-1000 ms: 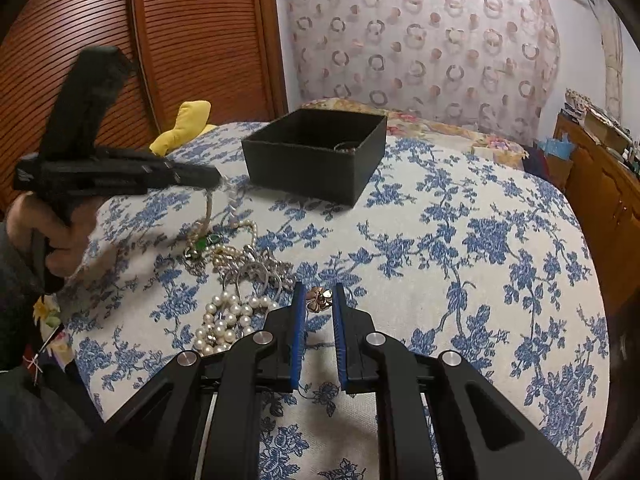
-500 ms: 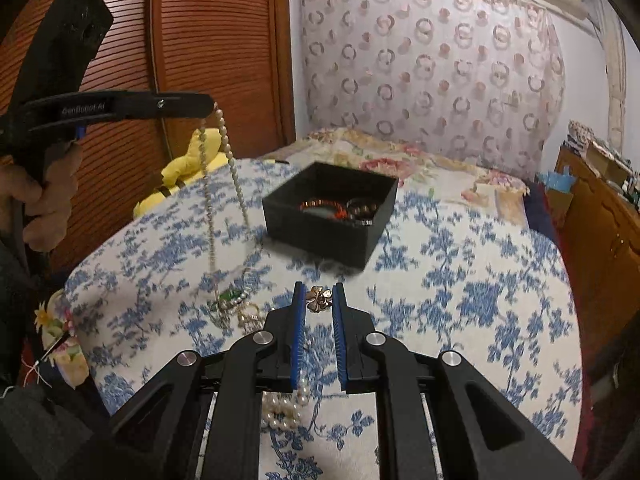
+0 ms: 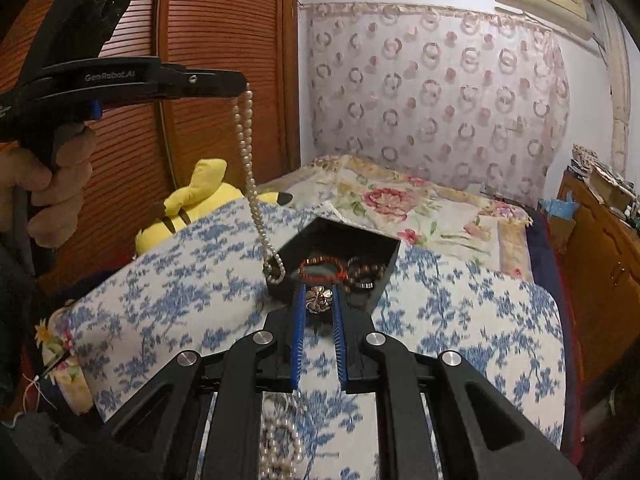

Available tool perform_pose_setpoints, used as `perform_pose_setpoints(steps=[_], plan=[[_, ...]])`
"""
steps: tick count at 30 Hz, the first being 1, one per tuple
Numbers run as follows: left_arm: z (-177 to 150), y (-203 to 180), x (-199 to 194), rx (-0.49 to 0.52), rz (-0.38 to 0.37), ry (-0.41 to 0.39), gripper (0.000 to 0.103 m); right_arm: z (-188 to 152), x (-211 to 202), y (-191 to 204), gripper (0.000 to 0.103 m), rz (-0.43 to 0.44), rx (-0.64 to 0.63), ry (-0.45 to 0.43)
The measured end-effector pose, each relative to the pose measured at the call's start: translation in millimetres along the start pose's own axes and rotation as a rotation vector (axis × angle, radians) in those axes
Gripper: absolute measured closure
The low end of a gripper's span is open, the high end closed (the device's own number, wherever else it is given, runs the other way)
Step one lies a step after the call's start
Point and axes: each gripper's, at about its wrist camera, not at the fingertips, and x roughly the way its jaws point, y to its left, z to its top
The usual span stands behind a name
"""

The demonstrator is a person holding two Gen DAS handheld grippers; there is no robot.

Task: Organize jewelry
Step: 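Lift the pearl necklace with the left gripper into the box while the right carries the earring there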

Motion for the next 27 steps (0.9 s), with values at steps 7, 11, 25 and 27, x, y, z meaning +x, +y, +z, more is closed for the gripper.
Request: perform_pose_setpoints(steps=[7, 11, 25, 27], plan=[[33, 4, 3, -0.002, 0.017, -0.038, 0.099, 26, 16, -6, 0.088, 0.007, -0.022, -0.011], [48, 5, 9, 0.008, 0.025, -0.056, 0.099, 33, 30, -10, 0.088, 0.003, -0.04, -0.011], [-3, 36, 111, -0.036, 0.063, 0.122, 0.099, 16, 116, -33, 0.088, 0.003, 0.006, 0.109], [-15, 40, 123, -0.041, 0.072, 0.15, 0.099, 15, 124, -35, 0.088, 0.002, 0.014, 0.122]])
